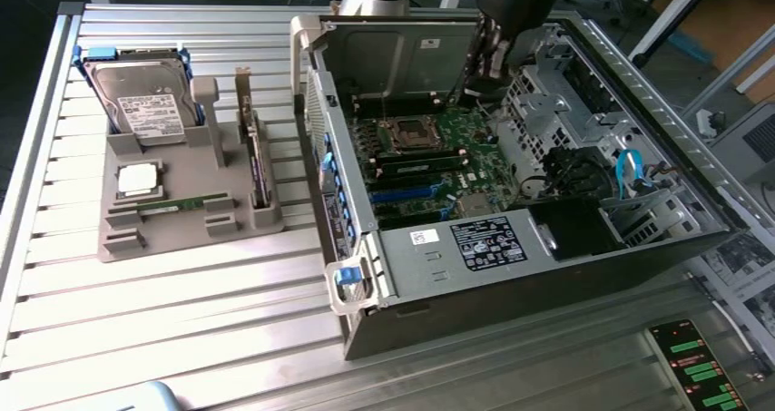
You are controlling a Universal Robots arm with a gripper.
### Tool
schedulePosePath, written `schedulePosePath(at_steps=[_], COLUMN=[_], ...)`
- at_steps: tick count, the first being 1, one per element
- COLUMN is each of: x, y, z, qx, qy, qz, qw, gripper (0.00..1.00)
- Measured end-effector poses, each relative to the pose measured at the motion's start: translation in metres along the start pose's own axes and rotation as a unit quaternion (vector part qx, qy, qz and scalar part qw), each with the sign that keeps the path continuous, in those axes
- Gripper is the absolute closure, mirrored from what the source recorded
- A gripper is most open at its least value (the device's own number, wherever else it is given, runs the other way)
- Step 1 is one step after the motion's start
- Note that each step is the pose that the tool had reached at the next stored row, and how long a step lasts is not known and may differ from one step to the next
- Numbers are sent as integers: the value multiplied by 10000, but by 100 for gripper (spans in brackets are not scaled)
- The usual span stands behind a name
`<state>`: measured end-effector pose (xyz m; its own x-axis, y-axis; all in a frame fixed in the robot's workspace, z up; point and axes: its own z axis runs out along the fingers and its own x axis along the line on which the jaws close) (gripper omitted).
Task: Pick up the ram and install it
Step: 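Press down the ram until it locks into place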
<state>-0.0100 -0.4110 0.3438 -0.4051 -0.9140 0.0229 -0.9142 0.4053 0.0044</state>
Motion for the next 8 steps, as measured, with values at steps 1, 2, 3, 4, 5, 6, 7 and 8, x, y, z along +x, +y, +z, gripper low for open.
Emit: schedulePosePath(at_steps=[1,2,3,4,5,6,7,8], x=[0,0,0,0,0,0,0,0], y=[0,0,0,0,0,0,0,0], z=[0,0,0,0,0,0,0,0], qx=[-2,-4,-6,-7,-9,-11,-13,-15], qy=[0,-1,-1,-1,-2,-2,-2,-3], qz=[86,161,249,318,403,484,558,654], qw=[10000,9999,9997,9995,9992,9988,9984,9979], gripper=[90,90,90,90,90,90,90,90])
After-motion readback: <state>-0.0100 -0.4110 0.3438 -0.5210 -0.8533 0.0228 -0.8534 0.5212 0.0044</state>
